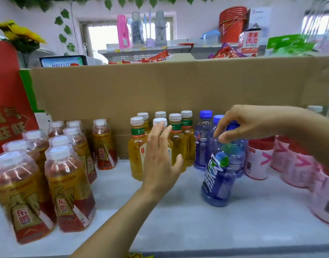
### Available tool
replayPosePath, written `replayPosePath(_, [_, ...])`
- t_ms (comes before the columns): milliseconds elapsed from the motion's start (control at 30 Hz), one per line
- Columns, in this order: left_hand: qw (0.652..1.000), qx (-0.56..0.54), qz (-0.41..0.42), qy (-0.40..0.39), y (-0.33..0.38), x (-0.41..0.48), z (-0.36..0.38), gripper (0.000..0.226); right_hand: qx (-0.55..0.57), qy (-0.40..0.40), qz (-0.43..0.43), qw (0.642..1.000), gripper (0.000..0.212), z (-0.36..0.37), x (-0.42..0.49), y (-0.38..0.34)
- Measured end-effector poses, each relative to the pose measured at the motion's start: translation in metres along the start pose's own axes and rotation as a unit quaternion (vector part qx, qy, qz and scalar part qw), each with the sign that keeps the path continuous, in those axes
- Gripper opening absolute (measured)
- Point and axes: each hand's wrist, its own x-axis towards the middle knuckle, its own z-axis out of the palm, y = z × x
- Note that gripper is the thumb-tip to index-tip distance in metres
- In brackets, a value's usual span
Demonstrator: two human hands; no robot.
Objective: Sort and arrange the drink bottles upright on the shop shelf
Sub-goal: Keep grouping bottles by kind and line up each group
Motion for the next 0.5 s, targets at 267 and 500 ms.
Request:
replayPosePath(267, [0.996,0.071,0.029,-0.037,0.011,0.067,-0.002,0.053,-0.058,0.012,0.069,0.996,0.003,-0.005,-0.028,0.037])
replayPosePath(500, [0.978,0.150,-0.129,-0.069,-0.025,0.072,-0.020,0.108,-0.091,0.088,-0.004,0.992,0.025,0.000,0.003,0.008])
